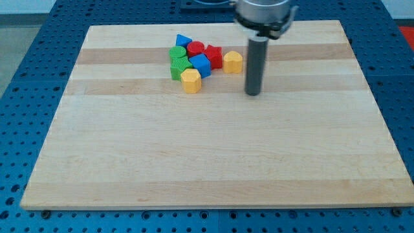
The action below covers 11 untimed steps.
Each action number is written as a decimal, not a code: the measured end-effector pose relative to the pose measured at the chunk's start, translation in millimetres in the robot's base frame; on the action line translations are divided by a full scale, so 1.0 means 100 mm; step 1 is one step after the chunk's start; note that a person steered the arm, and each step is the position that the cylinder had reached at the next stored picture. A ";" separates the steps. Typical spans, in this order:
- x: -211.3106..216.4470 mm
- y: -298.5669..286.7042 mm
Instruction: Move blue triangle from group of block
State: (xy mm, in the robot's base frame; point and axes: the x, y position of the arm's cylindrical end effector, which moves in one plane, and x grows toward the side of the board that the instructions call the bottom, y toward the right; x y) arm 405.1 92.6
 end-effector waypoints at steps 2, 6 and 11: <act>-0.78 0.93; -1.74 -0.93; -1.29 -2.26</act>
